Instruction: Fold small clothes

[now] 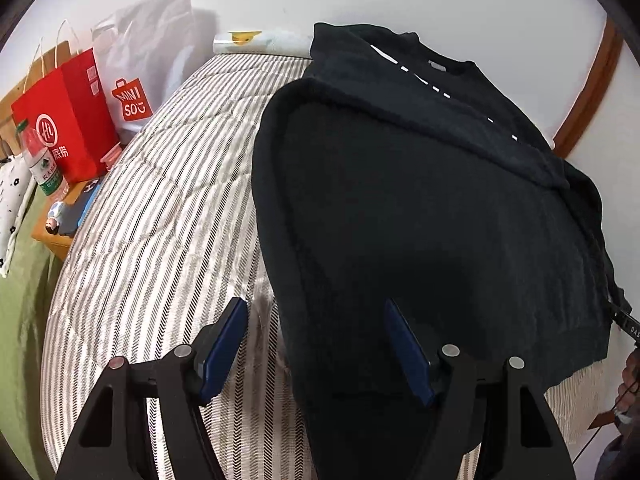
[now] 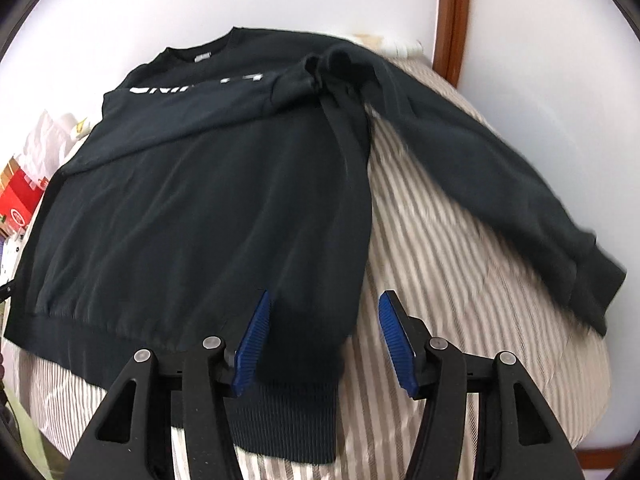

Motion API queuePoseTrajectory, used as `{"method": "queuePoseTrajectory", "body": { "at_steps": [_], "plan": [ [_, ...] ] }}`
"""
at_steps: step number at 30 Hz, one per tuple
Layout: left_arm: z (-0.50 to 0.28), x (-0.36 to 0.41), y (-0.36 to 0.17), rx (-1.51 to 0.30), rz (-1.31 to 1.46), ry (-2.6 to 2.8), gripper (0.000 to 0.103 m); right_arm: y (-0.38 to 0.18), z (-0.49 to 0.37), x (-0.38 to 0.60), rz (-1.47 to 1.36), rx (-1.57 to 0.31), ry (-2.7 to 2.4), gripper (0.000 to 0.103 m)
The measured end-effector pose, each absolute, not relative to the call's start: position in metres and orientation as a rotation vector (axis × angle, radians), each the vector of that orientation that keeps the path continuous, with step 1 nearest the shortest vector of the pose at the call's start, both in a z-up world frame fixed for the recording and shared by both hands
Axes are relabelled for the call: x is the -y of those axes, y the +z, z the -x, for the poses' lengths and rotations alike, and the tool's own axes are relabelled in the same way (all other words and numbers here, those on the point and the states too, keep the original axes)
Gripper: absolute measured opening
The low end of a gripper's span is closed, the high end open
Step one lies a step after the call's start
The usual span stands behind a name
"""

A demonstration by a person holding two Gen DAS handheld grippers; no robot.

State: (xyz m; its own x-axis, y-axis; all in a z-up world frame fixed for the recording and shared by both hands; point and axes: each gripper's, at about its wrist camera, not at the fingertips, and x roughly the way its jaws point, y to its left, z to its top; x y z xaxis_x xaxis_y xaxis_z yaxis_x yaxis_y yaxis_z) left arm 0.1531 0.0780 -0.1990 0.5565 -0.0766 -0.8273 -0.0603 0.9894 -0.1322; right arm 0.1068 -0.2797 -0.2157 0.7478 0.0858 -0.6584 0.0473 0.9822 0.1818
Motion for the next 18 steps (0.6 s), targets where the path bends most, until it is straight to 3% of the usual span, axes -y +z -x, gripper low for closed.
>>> {"method": "queuePoseTrajectory", "body": {
  "at_steps": [6,10,12,18],
  "plan": [
    [-0.154,-0.075,-0.204,-0.961,0.119,0.01,0.039,-0.228,-0.1,0.276,-0.239,-0.718,0.05,0.055],
    [-0.151,-0.077,-0.203,-0.966,0.137,-0.01,0.013,-0.227,-0.105,0.27,-0.228,-0.702,0.05,0.024],
    [-0.148,-0.078,-0.203,-0.959,0.153,-0.012,0.008,-0.223,-0.102,0.267,-0.22,-0.683,0.058,0.013],
    [-0.127,-0.087,-0.197,-0.941,0.208,-0.029,0.006,-0.216,-0.088,0.265,-0.24,-0.675,0.055,0.01]
  ]
}}
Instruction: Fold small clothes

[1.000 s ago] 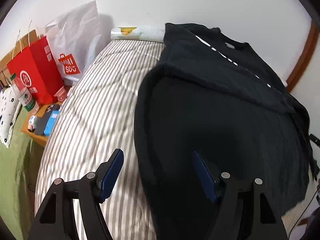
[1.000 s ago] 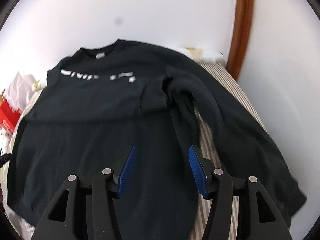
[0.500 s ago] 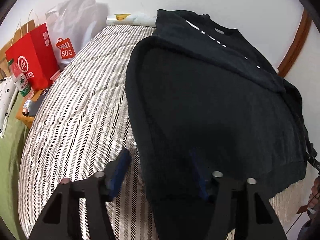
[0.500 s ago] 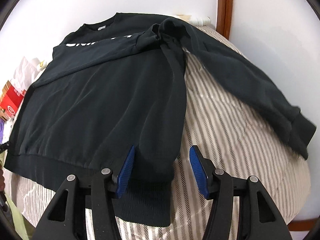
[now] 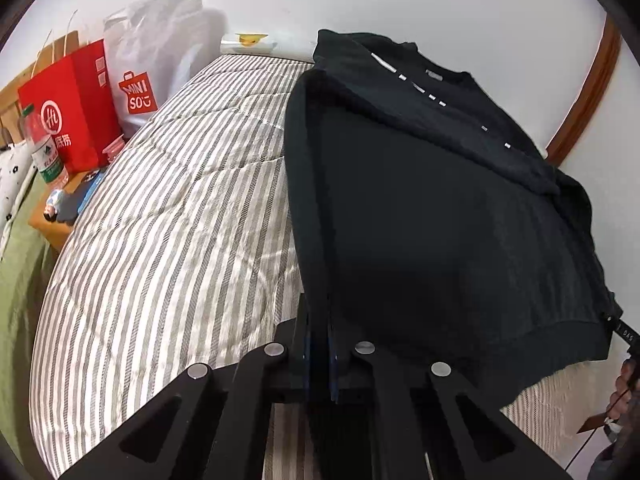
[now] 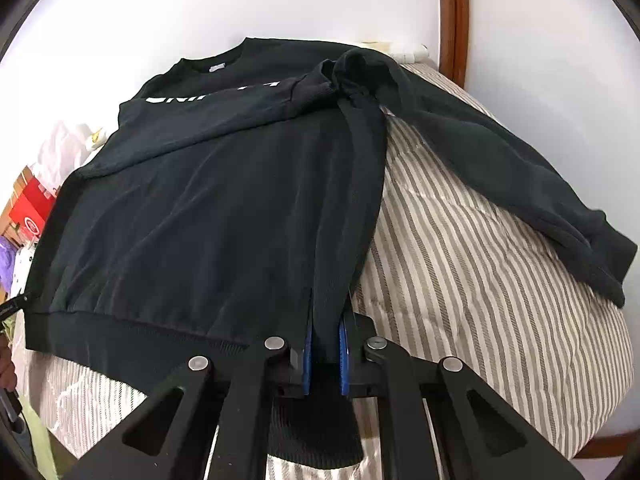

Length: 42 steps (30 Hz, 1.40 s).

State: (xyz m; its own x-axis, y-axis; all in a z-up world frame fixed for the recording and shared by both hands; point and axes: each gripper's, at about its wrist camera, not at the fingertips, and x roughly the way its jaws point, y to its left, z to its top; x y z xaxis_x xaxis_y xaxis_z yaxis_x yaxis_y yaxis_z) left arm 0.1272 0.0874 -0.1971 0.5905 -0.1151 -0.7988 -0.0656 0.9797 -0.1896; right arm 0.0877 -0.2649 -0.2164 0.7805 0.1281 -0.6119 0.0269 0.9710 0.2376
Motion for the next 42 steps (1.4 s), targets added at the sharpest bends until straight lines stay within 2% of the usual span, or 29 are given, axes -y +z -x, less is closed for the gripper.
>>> {"method": "queuePoseTrajectory", "body": {
  "at_steps": [15,20,24,29,30,35,42],
  "plan": [
    [-0.019,-0.107,-0.187,-0.924,0.197,-0.009,0.006,-0.214,-0.023,0.258,-0.161,-0.675,0.154,0.009],
    [-0.01,-0.108,-0.189,-0.932,0.21,-0.017,0.007,-0.214,-0.014,0.256,-0.136,-0.677,0.151,0.01],
    [-0.012,-0.11,-0.184,-0.947,0.211,0.017,0.014,-0.213,-0.024,0.262,-0.182,-0.704,0.152,0.018],
    [-0.014,-0.118,-0.164,-0.897,0.19,0.084,0.05,-0.204,-0.018,0.268,-0.16,-0.658,0.11,0.023],
    [-0.017,-0.119,-0.159,-0.887,0.192,0.089,0.052,-0.202,-0.016,0.269,-0.16,-0.651,0.106,0.023],
    [-0.044,-0.113,-0.14,-0.848,0.167,0.077,0.053,-0.183,-0.027,0.279,-0.188,-0.612,0.09,0.024],
    [-0.098,-0.104,-0.143,-0.857,0.141,0.072,0.053,-0.17,-0.055,0.277,-0.193,-0.608,0.093,0.026]
  ]
}}
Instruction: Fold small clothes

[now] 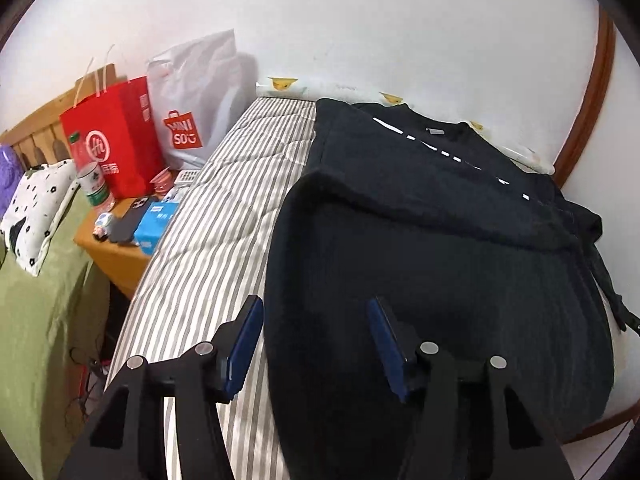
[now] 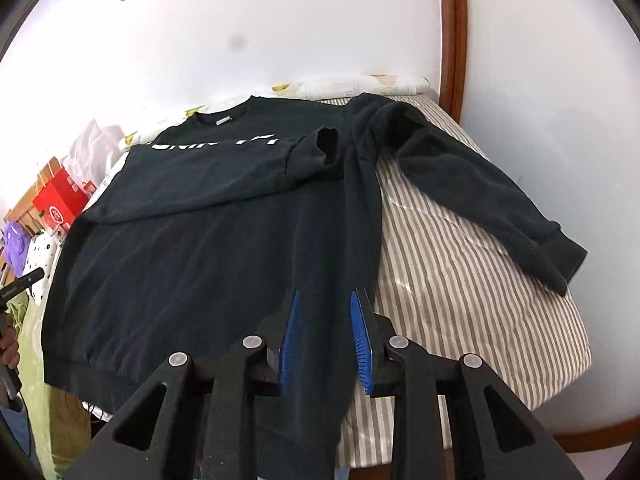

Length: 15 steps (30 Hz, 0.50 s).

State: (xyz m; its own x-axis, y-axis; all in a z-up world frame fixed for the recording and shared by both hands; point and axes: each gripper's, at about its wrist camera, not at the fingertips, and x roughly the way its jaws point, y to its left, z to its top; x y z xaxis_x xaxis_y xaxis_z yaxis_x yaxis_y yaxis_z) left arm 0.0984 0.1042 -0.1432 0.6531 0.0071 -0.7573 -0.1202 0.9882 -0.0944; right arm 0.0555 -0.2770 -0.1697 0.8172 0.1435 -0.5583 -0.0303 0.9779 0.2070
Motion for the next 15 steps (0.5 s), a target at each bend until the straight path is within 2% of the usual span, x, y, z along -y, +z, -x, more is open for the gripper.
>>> {"method": "queuePoseTrajectory", "body": {
  "at_steps": [15],
  "plan": [
    [-0.235,-0.132,-0.182,-0.967,0.124,0.117,0.052,-0.165,-0.118,0.267,-0.269,-0.632,-0.004,0.026]
  ]
}}
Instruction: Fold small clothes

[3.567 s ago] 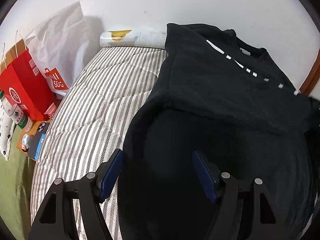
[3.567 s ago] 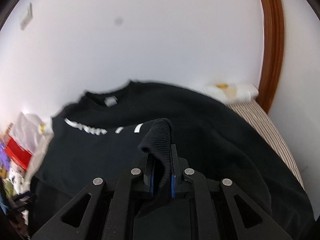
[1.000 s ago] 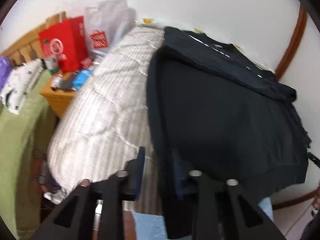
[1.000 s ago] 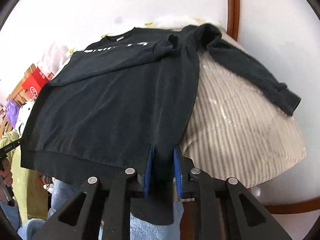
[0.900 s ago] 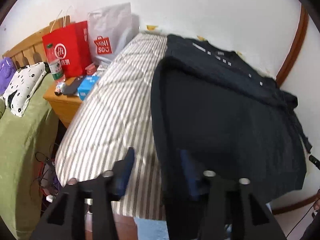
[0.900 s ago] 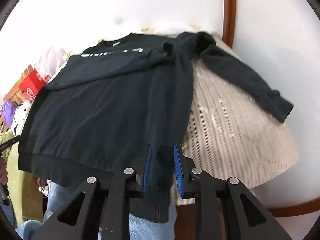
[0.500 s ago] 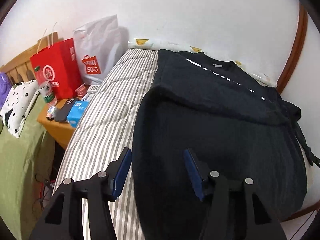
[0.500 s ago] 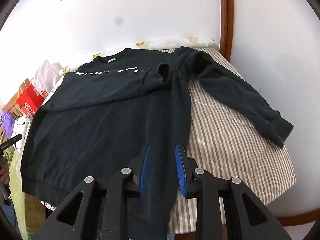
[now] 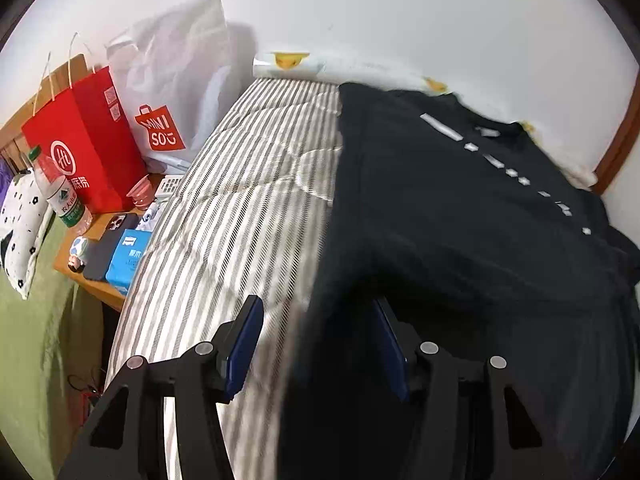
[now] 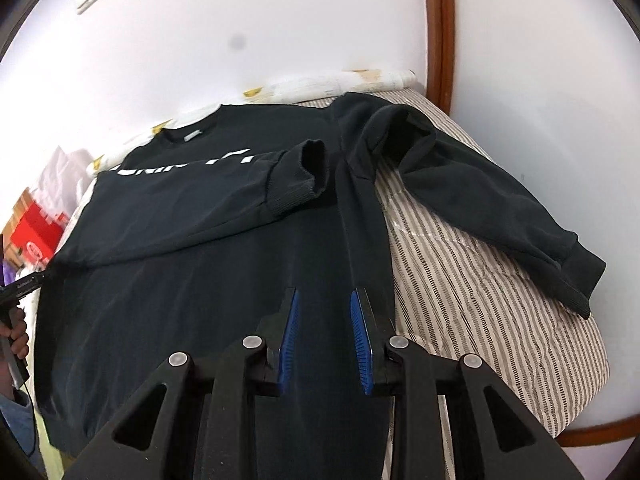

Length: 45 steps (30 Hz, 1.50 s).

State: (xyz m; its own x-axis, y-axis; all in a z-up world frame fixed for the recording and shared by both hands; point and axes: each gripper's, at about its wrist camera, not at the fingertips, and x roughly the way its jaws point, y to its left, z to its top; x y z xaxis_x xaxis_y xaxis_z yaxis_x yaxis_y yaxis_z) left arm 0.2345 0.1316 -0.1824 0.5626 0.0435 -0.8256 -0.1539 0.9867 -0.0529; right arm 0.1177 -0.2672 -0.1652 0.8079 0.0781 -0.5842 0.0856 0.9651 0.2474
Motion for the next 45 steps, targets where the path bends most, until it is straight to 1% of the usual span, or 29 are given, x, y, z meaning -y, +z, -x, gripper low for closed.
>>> {"method": "queuePoseTrajectory", "body": {
  "at_steps": [2,3,4,7,12,16,24,25,26,27,28,29,31,35,37,45],
  "plan": [
    [-0.245,-0.135,-0.19,-0.985,0.138,0.11,0.052,-0.167,-0.122,0.268,-0.274,-0.641,-0.021,0.026],
    [-0.25,-0.14,-0.192,-0.98,0.172,0.101,0.051,-0.168,-0.125,0.268,-0.277,-0.645,-0.035,0.026],
    [-0.252,-0.143,-0.192,-0.972,0.191,0.104,0.047,-0.169,-0.126,0.268,-0.281,-0.648,-0.044,0.026],
    [-0.261,-0.155,-0.197,-0.964,0.236,0.111,0.047,-0.172,-0.129,0.267,-0.301,-0.661,-0.066,0.026],
    [-0.253,-0.16,-0.199,-0.954,0.223,0.114,0.047,-0.175,-0.126,0.264,-0.316,-0.669,-0.081,0.026],
    [-0.248,-0.169,-0.198,-0.959,0.284,0.13,0.047,-0.177,-0.12,0.268,-0.318,-0.667,-0.088,0.026],
    [-0.23,-0.157,-0.19,-0.992,0.259,0.21,0.051,-0.178,-0.11,0.308,-0.323,-0.636,-0.104,0.026],
    [-0.227,-0.154,-0.188,-0.991,0.255,0.206,0.054,-0.178,-0.109,0.313,-0.32,-0.632,-0.112,0.027],
    [-0.223,-0.149,-0.184,-0.987,0.246,0.205,0.059,-0.179,-0.108,0.323,-0.305,-0.626,-0.133,0.029],
    [-0.219,-0.144,-0.181,-0.98,0.231,0.21,0.062,-0.181,-0.108,0.332,-0.289,-0.62,-0.155,0.03],
    [-0.217,-0.14,-0.178,-0.973,0.219,0.215,0.067,-0.183,-0.107,0.34,-0.278,-0.618,-0.173,0.034],
    [-0.214,-0.134,-0.174,-0.963,0.205,0.22,0.069,-0.186,-0.107,0.351,-0.271,-0.618,-0.195,0.038],
    [-0.209,-0.12,-0.167,-0.946,0.175,0.222,0.069,-0.193,-0.106,0.374,-0.268,-0.616,-0.233,0.042],
    [-0.207,-0.097,-0.156,-0.922,0.142,0.218,0.07,-0.208,-0.1,0.42,-0.271,-0.607,-0.302,0.056],
    [-0.207,-0.087,-0.151,-0.915,0.14,0.215,0.071,-0.219,-0.097,0.443,-0.288,-0.613,-0.32,0.059],
    [-0.212,-0.053,-0.143,-0.922,0.101,0.207,0.071,-0.257,-0.105,0.486,-0.363,-0.66,-0.312,0.059]
  ]
}}
